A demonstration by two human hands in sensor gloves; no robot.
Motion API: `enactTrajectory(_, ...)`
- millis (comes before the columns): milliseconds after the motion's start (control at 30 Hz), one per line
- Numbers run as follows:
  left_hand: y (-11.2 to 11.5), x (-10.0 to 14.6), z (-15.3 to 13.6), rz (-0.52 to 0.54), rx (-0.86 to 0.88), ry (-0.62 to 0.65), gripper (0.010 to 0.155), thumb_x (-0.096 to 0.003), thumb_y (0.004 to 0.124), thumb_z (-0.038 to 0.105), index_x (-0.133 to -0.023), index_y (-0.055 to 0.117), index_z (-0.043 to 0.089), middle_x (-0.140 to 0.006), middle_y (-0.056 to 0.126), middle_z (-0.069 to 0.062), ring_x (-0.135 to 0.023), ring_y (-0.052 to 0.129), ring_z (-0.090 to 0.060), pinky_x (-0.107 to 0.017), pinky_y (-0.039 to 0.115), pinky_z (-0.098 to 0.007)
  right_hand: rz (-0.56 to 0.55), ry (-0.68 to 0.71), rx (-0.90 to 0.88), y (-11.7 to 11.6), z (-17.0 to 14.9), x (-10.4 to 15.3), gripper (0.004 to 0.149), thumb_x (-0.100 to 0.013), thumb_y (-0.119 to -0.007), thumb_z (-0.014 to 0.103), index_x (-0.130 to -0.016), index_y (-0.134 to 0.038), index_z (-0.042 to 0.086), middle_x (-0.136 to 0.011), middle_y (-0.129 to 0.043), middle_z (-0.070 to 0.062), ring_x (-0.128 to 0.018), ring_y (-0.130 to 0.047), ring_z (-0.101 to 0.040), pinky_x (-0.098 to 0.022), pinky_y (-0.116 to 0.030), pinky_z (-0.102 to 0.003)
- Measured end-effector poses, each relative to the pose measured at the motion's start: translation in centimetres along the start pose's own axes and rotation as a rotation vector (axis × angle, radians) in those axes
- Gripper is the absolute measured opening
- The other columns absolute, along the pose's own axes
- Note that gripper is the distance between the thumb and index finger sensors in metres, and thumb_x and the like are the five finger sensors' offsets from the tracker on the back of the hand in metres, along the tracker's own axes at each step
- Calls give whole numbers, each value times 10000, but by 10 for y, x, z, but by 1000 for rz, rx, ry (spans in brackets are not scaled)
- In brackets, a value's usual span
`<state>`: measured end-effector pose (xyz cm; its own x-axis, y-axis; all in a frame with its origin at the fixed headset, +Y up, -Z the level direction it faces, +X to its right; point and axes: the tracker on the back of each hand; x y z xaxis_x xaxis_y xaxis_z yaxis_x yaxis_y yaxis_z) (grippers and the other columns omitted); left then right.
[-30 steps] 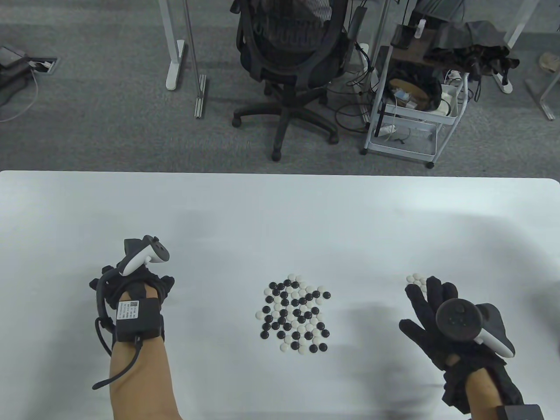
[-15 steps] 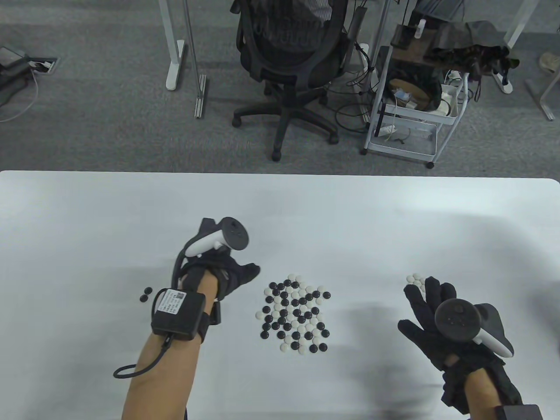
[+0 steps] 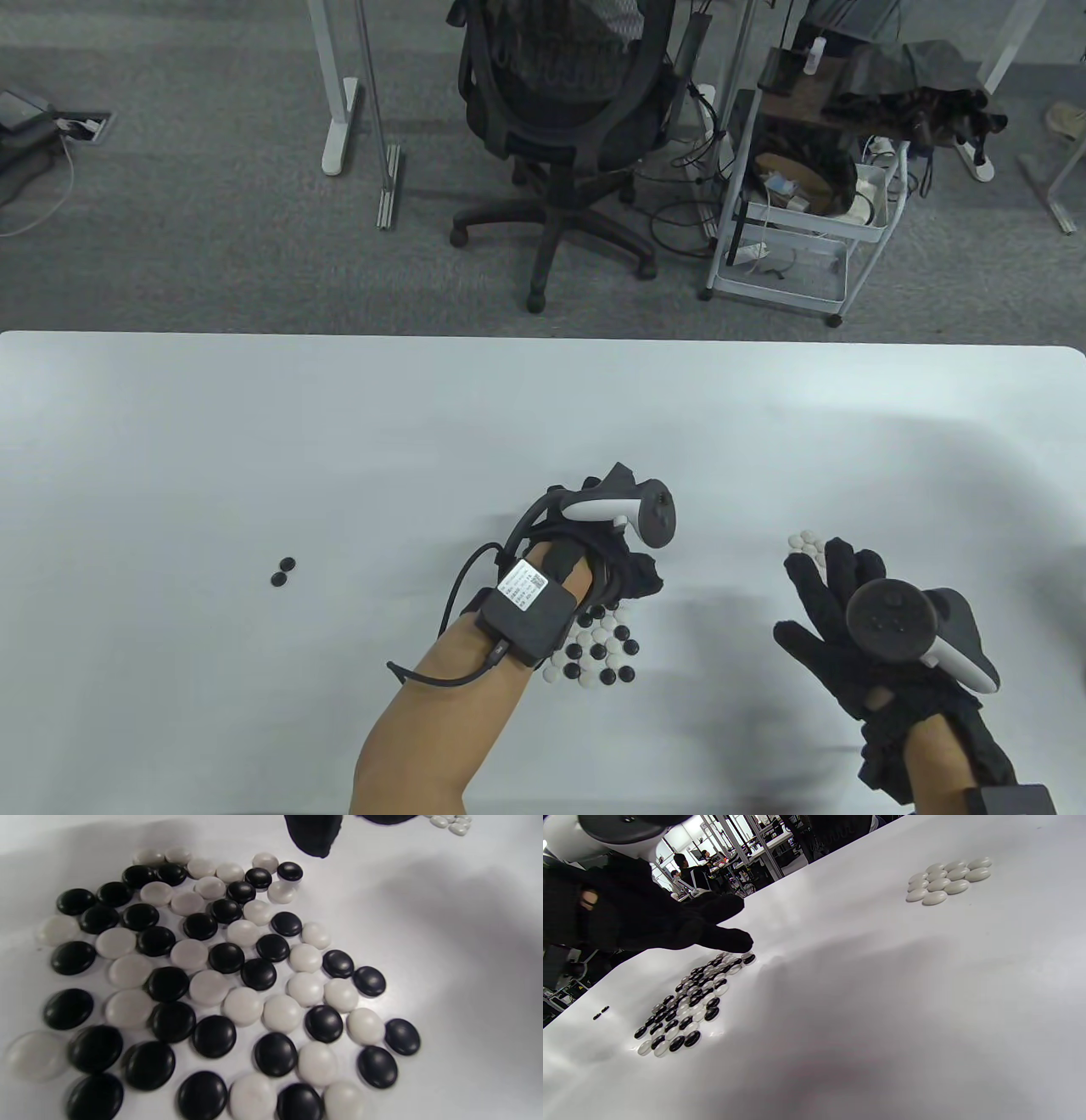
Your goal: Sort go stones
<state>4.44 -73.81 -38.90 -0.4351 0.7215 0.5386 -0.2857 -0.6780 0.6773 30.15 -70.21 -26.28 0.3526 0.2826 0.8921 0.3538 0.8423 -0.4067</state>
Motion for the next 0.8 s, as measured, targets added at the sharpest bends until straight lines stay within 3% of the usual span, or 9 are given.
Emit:
enactTrajectory(100, 1, -11, -1, -27, -6, -33, 639, -551, 409, 504, -1162, 507, 344, -1161, -109, -252, -934, -177, -561, -598, -3, -831, -1, 1, -1, 0, 0, 0, 791, -565, -470, 536, -1139, -135, 109, -1057, 86, -332, -879, 94, -602, -557, -99, -828)
enactTrajectory(200, -7, -21, -6, 12, 74, -33, 646, -551, 408, 507, -1165, 514, 339, -1154, -128, -236, -936, -188, -552, -605, -7, -829, 4, -4, 1, -1, -1, -1, 789, -566, -469, 536, -1139, -136, 108, -1057, 85, -332, -880, 93, -603, -557, -100, -828)
enactTrajectory(400, -21, -28, -45, 76, 244, -196, 650, -549, 388, 513, -1157, 520, 328, -1150, -152, -229, -937, -200, -551, -614, -7, -830, 20, -12, -12, -3, -3, -1, 789, -565, -469, 536, -1139, -136, 107, -1055, 88, -333, -879, 93, -603, -556, -99, -829)
enactTrajectory(567, -11, 5, -101, 54, 197, -360, 661, -551, 390, 514, -1142, 591, 295, -1171, -109, -236, -949, -166, -567, -604, 10, -837, 12, -15, -15, -1, -3, 0, 787, -566, -473, 533, -1141, -143, 110, -1057, 89, -329, -881, 95, -602, -557, -94, -829)
enactTrajectory(800, 39, 78, -193, -2, 298, -552, 673, -550, 408, 508, -1129, 651, 265, -1193, -35, -251, -967, -104, -582, -593, 25, -839, 28, -15, 0, -3, -2, -2, 788, -565, -474, 533, -1142, -146, 108, -1057, 89, -329, -882, 94, -601, -558, -92, -829)
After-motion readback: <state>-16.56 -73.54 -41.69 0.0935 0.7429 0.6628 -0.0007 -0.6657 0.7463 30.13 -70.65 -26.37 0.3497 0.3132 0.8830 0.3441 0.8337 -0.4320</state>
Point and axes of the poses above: the tracker on the back of each hand, its own z axis roughly to the thumb side, its own x axis roughly from the fingertips to the wrist, y = z × x
